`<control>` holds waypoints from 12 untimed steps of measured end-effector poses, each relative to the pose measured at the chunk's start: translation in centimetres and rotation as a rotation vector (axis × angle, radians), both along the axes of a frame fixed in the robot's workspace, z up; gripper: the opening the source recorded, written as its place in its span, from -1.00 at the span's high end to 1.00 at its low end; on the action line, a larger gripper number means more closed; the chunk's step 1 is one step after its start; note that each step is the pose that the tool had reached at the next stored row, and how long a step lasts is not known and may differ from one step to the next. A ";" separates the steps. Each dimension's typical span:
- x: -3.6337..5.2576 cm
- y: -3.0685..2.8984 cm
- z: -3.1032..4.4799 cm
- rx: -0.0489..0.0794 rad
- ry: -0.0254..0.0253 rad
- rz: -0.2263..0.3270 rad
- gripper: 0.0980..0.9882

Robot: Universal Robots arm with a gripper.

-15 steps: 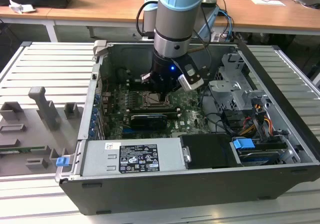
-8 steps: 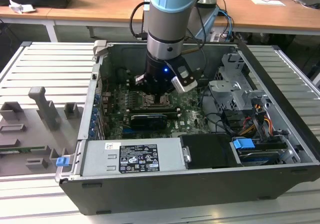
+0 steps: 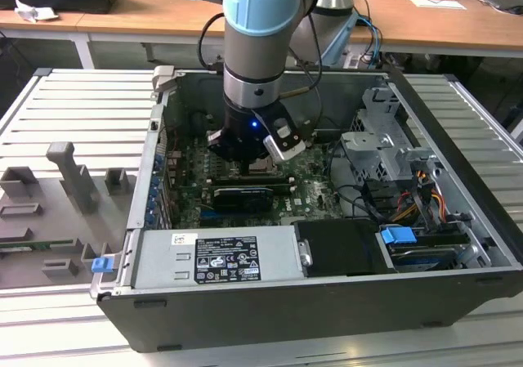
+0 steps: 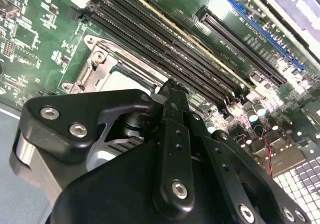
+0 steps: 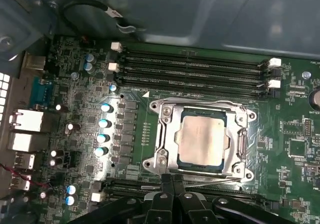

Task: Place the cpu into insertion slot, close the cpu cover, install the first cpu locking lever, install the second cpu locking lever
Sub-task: 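Install the second cpu locking lever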

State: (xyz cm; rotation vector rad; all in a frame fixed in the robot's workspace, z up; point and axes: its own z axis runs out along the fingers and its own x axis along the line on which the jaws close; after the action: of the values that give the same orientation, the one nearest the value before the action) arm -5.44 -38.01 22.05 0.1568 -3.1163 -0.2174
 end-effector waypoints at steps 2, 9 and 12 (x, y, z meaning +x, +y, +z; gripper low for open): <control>-0.14 -0.32 -0.01 0.003 0.0000 0.000 0.98; -0.81 -0.92 -0.12 0.031 -0.0001 0.000 0.98; -1.18 -0.93 -0.40 0.044 -0.0001 0.000 0.98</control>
State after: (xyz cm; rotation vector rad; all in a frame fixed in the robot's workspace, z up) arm -6.62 -38.94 21.65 0.1576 -3.1131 -0.2860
